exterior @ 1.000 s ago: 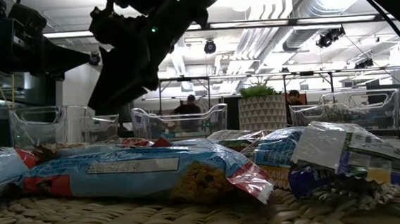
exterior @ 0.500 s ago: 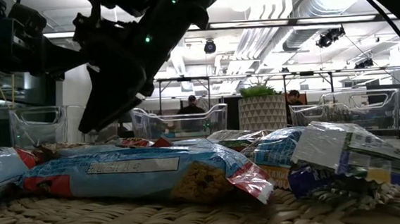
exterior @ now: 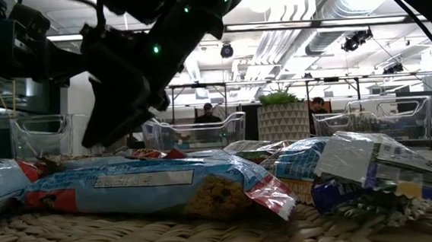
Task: Pick and place Granola Bars by type
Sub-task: Put the yellow granola bar into the right transparent bin
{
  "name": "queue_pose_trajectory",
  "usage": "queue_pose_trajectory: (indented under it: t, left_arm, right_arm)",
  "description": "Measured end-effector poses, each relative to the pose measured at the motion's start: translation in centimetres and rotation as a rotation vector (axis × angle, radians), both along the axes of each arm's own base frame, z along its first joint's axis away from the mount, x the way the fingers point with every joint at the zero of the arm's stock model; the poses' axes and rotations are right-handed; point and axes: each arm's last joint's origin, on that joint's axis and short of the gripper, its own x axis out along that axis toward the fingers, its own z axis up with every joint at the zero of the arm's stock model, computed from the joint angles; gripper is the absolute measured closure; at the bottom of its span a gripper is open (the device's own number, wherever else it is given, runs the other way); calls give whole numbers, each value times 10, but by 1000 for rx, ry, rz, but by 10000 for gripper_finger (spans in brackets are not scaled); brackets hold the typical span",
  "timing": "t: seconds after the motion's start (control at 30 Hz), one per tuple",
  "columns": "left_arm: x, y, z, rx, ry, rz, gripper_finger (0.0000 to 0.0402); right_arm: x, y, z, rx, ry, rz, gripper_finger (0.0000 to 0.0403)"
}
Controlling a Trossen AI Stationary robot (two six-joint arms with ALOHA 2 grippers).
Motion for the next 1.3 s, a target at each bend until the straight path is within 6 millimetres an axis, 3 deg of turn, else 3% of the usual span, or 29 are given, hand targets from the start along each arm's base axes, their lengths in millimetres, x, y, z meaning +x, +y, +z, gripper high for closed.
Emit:
queue_pose_trajectory:
  t: [1.03, 1.3]
  left_arm:
    - [0, 0, 0, 0, 0, 0, 399]
    - [0, 0, 0, 0, 0, 0, 399]
  right_arm:
    - [5, 3, -29, 44, 26, -31, 163]
    - [5, 0, -29, 82, 37, -52, 206]
